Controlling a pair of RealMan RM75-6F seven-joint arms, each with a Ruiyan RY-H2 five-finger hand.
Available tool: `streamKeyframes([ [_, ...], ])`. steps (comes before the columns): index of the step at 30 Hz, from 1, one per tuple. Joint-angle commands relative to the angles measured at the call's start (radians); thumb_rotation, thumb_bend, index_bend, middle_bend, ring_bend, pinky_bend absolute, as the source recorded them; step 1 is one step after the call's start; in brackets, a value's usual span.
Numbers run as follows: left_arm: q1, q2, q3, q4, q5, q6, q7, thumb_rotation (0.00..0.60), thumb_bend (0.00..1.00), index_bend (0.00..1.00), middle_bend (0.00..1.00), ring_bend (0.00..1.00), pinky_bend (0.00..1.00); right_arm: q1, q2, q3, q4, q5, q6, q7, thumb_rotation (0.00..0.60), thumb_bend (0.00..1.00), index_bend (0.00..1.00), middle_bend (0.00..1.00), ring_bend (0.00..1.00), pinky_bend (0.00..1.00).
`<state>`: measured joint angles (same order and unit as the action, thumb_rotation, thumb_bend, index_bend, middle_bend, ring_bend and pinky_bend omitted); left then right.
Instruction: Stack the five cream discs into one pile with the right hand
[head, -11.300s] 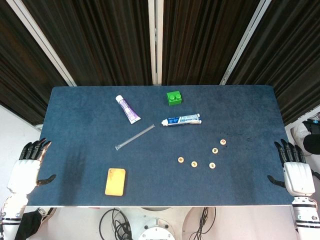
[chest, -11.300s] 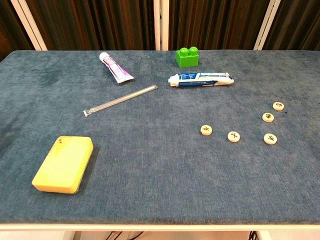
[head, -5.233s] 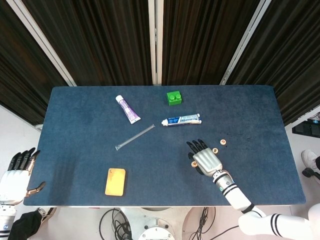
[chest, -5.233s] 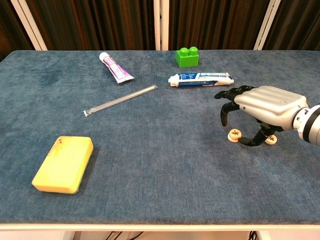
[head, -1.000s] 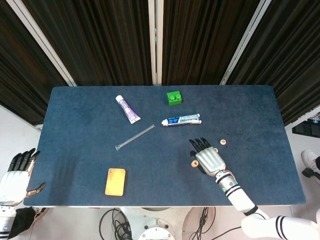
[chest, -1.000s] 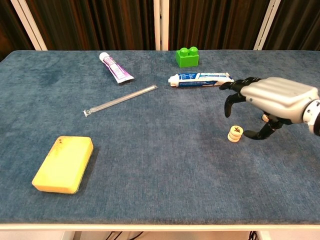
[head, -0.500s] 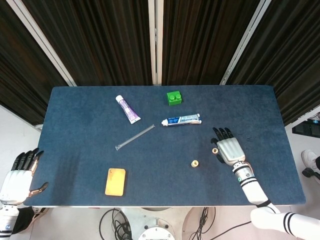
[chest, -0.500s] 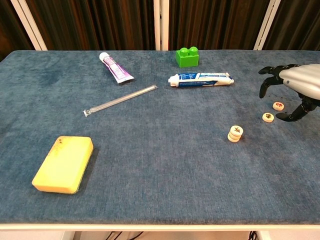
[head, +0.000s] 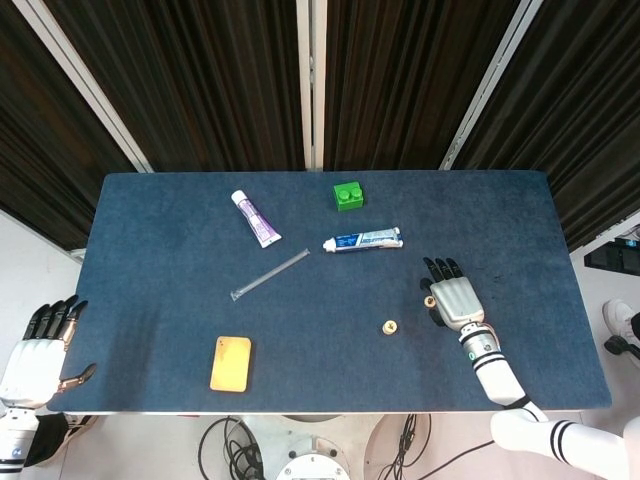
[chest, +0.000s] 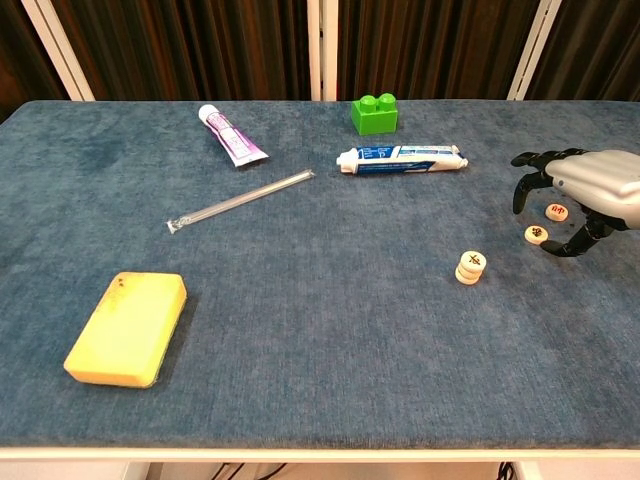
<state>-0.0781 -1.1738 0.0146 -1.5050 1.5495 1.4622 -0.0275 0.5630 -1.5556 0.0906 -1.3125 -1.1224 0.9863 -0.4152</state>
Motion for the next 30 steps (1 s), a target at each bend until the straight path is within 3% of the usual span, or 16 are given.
streamKeyframes([
  [1, 0.0, 0.0, 0.0, 0.002, 0.0, 0.0, -0.004, 0.6, 0.19, 0.0, 0.0, 0.0, 0.0, 0.0, -0.005, 0.002, 0.004, 0.014, -0.005, -0.014, 0.6, 0.27, 0.4, 0.03, 0.0, 0.0],
  [28, 0.0, -0.001, 0.003, 0.008, -0.004, -0.005, -0.012, 0.6, 0.19, 0.0, 0.0, 0.0, 0.0, 0.005, -0.034, 0.014, 0.045, 0.042, -0.014, -0.034, 0.6, 0.31, 0.49, 0.04, 0.0, 0.0],
  [29, 0.033, 0.001, 0.019, 0.021, 0.038, 0.064, -0.086, 0.6, 0.19, 0.0, 0.0, 0.0, 0.0, 0.004, -0.032, 0.015, 0.043, 0.039, -0.012, -0.03, 0.6, 0.31, 0.49, 0.04, 0.0, 0.0],
  [30, -0.029, -0.05, -0.005, 0.058, 0.002, -0.045, -0.033, 0.6, 0.19, 0.0, 0.0, 0.0, 0.0, 0.003, -0.03, 0.017, 0.04, 0.037, -0.009, -0.026, 0.6, 0.31, 0.49, 0.04, 0.0, 0.0],
])
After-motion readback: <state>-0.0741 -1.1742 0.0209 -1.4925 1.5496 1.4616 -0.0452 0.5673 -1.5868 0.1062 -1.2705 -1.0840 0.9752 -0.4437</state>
